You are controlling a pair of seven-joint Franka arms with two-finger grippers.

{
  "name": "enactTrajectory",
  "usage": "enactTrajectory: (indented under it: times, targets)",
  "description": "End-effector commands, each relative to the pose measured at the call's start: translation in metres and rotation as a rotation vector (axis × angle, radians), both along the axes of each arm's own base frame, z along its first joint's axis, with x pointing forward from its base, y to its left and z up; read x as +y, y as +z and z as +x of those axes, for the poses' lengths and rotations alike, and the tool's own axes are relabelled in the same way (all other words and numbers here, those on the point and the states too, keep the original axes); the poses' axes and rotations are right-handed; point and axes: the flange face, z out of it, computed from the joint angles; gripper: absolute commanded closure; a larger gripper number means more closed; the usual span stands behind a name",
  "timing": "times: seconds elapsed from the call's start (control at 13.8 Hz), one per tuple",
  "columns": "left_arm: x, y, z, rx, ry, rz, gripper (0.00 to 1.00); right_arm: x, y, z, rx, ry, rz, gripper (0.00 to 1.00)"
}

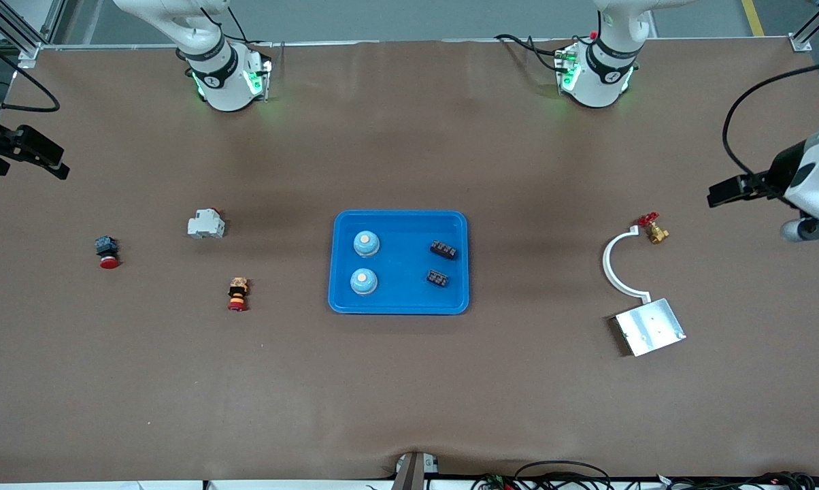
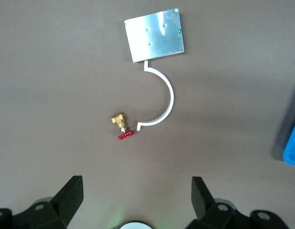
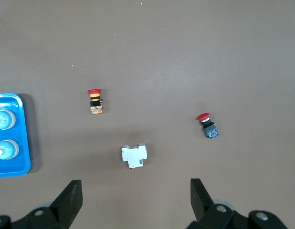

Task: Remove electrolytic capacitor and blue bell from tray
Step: 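Reach the left gripper down to a brown capacitor in the tray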

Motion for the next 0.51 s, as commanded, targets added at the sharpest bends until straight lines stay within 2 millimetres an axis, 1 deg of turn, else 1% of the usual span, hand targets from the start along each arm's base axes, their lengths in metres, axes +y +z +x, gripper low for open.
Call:
enactTrajectory:
  times: [0.0,0.07,0.15,0.29,0.44]
  targets:
    - [-0.009,-0.018,0.002,-0.034,0.016,-0.016,0.00,0.000,0.004,-0.002,-0.010,-0.006,0.000,0.00]
    - [-0.020,-0.029,0.009,-0.043,0.003,-0.024,0.00,0.000,0.003,-0.002,-0.008,-0.006,0.000,0.00]
    - [-0.037,-0.040,0.015,-0.044,0.000,-0.030,0.00,0.000,0.002,-0.002,-0.008,-0.007,0.000,0.00]
    - [-0.073,-0.060,0.024,-0.057,0.070,-0.031,0.00,0.000,0.001,-0.003,-0.005,-0.017,0.003,0.00]
    - [-0.123,-0.080,0.027,-0.065,0.142,-0.021,0.00,0.000,0.002,-0.002,-0.007,-0.015,0.003,0.00]
